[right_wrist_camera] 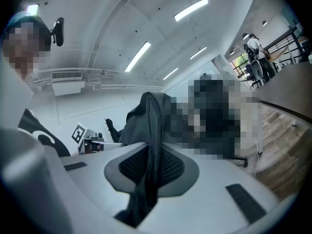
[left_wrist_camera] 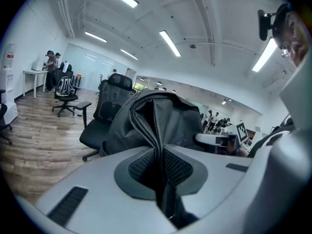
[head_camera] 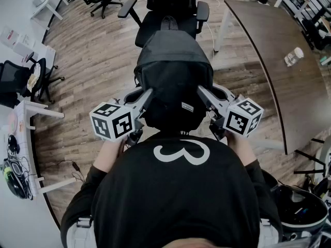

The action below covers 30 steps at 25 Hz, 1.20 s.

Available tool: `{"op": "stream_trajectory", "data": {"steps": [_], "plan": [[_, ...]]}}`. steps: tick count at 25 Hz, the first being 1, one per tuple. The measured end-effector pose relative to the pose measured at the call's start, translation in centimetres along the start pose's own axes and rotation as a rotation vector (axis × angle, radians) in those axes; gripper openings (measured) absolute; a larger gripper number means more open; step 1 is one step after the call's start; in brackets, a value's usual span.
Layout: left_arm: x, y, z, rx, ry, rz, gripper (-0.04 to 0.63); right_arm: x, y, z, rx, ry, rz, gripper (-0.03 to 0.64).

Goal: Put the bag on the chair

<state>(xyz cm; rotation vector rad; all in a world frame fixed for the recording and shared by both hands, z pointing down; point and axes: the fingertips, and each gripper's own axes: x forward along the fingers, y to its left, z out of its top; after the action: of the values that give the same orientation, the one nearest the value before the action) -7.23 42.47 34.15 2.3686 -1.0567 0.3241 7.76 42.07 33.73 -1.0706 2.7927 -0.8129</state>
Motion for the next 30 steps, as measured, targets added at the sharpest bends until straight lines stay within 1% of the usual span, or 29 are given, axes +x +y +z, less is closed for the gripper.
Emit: {"op": "stream_trajectory", "data": {"steps": [10,18,25,30], "plan": [[0.3,0.9,0.7,-0.007,-0.005,0.005,0.041,1.0,-0.3,0.5,0.002,0.011,-0.002,0.058],[1.5,2.8,1.3,-0.009,-0.015,0.005,0.041,2.9,-1.4,0.9,-0.011,0.011,-0.007,0.058],[3.5,5.1,2.7,-0.007,-0.023,-0.002,0.041,5.4,-3.5,1.8,-0.015,0.005,-0.01,0.058],[6.0,7.8,4.3,-0.02,-0.004,-0.011,0.041,8.1,-6.0,3.0,0.001,0.021,-0.023,0.058]]}}
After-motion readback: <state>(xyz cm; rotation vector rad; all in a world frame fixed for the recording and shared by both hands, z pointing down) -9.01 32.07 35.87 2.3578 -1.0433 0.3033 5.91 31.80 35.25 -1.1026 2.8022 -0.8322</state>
